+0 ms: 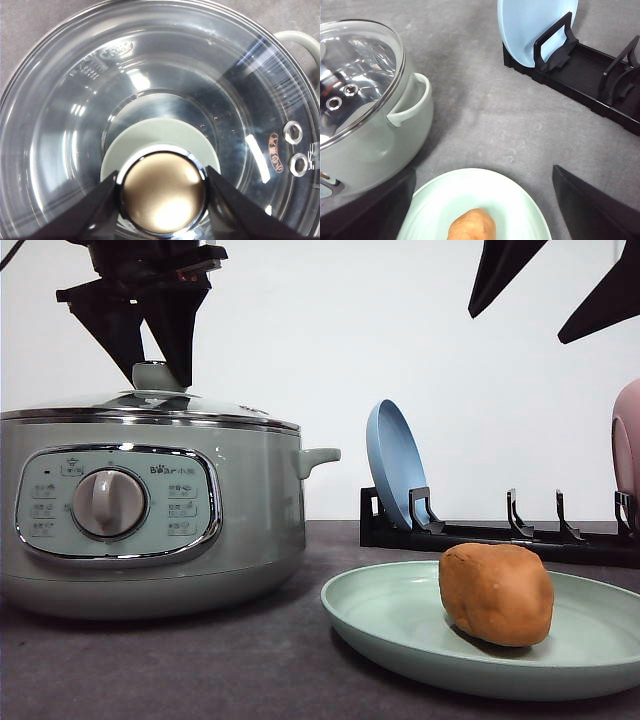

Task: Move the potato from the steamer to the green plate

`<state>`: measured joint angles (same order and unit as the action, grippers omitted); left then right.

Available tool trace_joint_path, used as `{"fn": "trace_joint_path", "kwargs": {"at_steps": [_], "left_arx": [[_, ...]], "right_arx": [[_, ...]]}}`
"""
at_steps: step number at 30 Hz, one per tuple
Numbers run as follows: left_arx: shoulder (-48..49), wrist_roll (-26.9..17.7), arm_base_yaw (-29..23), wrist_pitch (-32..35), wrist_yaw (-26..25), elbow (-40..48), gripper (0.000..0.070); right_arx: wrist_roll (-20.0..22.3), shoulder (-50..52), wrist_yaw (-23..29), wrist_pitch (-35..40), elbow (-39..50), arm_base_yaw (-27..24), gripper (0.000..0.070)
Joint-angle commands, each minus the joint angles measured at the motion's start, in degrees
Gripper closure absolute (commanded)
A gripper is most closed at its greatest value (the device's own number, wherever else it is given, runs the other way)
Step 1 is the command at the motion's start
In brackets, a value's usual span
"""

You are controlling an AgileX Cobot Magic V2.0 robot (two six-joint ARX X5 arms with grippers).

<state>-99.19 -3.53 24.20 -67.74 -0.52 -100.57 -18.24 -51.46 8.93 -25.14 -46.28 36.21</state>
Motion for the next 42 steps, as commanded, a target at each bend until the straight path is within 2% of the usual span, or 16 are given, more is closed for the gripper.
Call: {"fn": "trace_joint_path", "kwargs": {"at_steps": [1, 4, 16, 18, 25, 28, 42], "left_arx": [[-1.6, -1.4, 0.7, -0.1, 0.1, -1.0, 0.0243], [-0.8, -1.4, 0.7, 0.1, 0.1, -1.2, 0.0189], [5.1, -0.8, 1.3, -0.3, -0.3, -6.8, 0.0189], [6.5, -0.7, 1.5, -0.4, -2.1, -7.3, 0.0190], [11.0, -0.7, 2.3, -2.6, -14.4, -7.7, 0.0192], [12.2, -0.7, 3.0, -4.4, -18.1, -7.7, 0.0192], [13.0, -1.6, 6.7, -11.2, -24.0, -7.7, 0.0205]], "right_arx": [[0.3, -0.5, 0.1, 0.2, -0.8, 0.3, 0.0150], [0.5, -0.5, 0.0, 0.2, -0.8, 0.3, 0.0150], [1.1, -0.5, -1.8, -0.2, -0.8, 0.3, 0.0150], [1.2, -0.5, -2.5, -0.5, -0.8, 0.3, 0.0150], [2.2, -0.5, -7.1, -2.9, -0.8, 0.3, 0.0150], [2.4, -0.5, -8.9, -4.4, -0.8, 0.3, 0.0150], [2.4, -0.5, -19.4, -10.4, -0.8, 0.3, 0.0151]]}}
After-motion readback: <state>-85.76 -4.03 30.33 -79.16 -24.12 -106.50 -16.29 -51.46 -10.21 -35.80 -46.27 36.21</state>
